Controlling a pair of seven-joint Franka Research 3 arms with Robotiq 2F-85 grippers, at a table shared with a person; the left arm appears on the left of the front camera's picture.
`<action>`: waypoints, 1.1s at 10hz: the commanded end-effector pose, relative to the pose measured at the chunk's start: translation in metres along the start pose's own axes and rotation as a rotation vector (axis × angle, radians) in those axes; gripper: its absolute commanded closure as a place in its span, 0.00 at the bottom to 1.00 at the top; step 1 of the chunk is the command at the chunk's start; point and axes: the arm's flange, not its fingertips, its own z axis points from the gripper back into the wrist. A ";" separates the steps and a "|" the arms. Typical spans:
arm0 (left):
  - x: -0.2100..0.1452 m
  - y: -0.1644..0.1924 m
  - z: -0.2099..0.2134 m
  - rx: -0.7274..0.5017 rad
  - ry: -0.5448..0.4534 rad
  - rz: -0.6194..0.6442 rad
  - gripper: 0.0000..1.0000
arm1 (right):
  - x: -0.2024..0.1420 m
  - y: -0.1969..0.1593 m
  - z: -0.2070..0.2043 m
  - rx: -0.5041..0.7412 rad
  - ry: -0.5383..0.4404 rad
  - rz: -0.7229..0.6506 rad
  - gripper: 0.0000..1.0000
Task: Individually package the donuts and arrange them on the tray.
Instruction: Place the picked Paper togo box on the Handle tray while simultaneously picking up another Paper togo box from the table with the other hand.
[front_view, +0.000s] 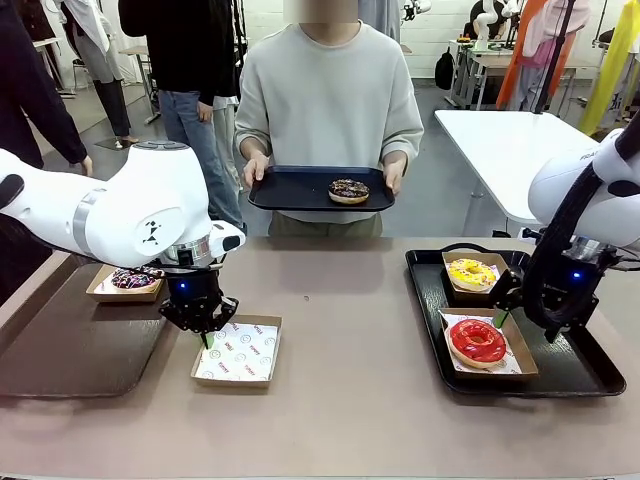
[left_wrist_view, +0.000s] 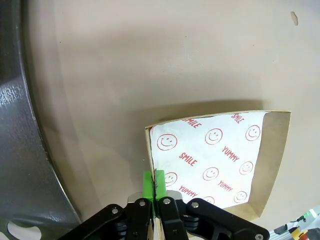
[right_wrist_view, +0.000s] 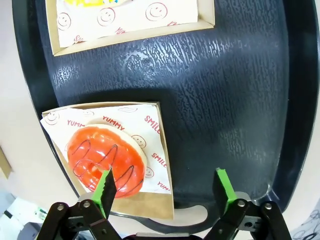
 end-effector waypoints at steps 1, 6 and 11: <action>0.001 -0.002 0.005 -0.006 0.010 0.032 1.00 | -0.009 -0.003 0.007 0.057 -0.009 0.021 0.00; 0.001 -0.017 0.109 -0.118 -0.064 0.018 1.00 | -0.036 -0.072 0.101 0.615 -0.001 0.173 0.00; 0.049 -0.064 0.183 -0.109 -0.115 0.017 1.00 | -0.067 -0.225 0.124 1.078 -0.256 0.002 0.00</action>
